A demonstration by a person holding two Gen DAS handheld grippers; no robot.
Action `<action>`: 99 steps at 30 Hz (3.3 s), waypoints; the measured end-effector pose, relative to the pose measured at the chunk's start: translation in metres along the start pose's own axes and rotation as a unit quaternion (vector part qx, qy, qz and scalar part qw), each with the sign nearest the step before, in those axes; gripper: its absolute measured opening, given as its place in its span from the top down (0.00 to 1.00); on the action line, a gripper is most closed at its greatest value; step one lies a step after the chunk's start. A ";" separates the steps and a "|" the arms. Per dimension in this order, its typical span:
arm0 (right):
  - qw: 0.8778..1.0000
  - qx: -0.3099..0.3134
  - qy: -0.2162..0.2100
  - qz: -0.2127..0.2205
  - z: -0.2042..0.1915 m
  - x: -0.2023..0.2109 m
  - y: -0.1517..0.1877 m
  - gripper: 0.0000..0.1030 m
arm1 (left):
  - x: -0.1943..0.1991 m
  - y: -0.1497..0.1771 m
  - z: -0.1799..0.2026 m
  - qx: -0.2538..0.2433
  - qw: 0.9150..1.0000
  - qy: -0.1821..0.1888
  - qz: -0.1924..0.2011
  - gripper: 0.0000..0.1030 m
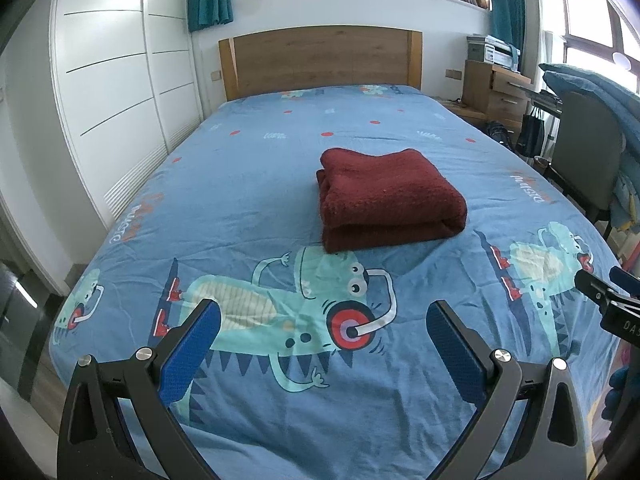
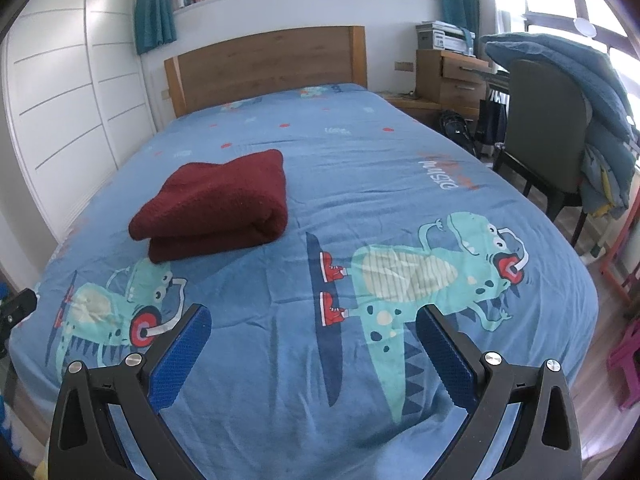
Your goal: Fold small clothes
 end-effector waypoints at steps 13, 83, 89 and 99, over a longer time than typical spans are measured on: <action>1.000 0.006 0.001 -0.002 0.001 -0.005 0.001 0.01 | -0.003 0.002 -0.001 0.000 1.000 -0.001 -0.002 0.01; 1.000 -0.001 0.009 -0.012 0.019 -0.010 0.009 0.01 | -0.007 0.009 0.000 0.001 1.000 -0.006 -0.002 0.01; 1.000 -0.001 0.009 -0.011 0.019 -0.010 0.009 0.01 | -0.006 0.009 0.000 0.002 1.000 -0.006 -0.002 0.01; 1.000 -0.001 0.010 -0.011 0.020 -0.010 0.010 0.01 | -0.005 0.008 0.001 0.004 1.000 -0.005 -0.002 0.01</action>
Point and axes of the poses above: each gripper's, at about its wrist camera, not at the fingertips, and x roughly against the way its jaws point, z to its right, y to its underside, the point moved 9 cm from there along -x, roughly the way its jaws point, and after that the axes turned 1 degree about -z, right-handed, at the moved point
